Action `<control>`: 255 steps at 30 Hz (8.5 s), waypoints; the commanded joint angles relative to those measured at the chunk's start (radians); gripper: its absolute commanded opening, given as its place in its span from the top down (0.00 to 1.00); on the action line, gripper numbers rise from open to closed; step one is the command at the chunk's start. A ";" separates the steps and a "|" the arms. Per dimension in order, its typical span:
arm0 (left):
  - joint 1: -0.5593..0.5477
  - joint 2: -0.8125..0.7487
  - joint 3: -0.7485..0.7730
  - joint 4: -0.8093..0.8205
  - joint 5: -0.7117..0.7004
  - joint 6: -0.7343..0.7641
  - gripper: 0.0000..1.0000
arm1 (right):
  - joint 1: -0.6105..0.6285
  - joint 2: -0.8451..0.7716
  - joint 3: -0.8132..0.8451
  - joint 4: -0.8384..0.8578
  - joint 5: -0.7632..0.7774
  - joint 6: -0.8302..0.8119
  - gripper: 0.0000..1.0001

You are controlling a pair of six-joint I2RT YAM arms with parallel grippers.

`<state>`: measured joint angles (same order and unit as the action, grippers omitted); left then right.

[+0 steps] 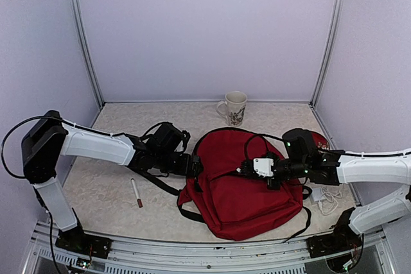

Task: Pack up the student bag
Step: Place the pen in the lower front pocket of the bag, then pick up the pen at the center of the board, then pass from the left arm to the right, then place the pen in the lower front pocket of the bag, then rotate the student bag at the center of the board.

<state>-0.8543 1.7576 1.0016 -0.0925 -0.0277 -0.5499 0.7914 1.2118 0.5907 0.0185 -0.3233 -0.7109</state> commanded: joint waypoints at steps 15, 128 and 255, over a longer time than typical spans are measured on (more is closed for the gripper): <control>0.018 0.031 -0.020 0.139 0.151 0.077 1.00 | 0.008 0.251 0.122 -0.068 0.462 -0.383 0.98; -0.286 -0.652 -0.097 0.017 -0.307 0.084 1.00 | 0.100 0.457 0.529 0.645 -0.354 1.221 0.39; 0.229 0.045 0.001 -0.067 0.229 0.127 1.00 | -0.166 0.347 0.106 -0.209 0.294 1.200 1.00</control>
<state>-0.6296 1.8980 1.1316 -0.1692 0.1898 -0.3782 0.6891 1.4673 0.6556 -0.2306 -0.0898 0.5735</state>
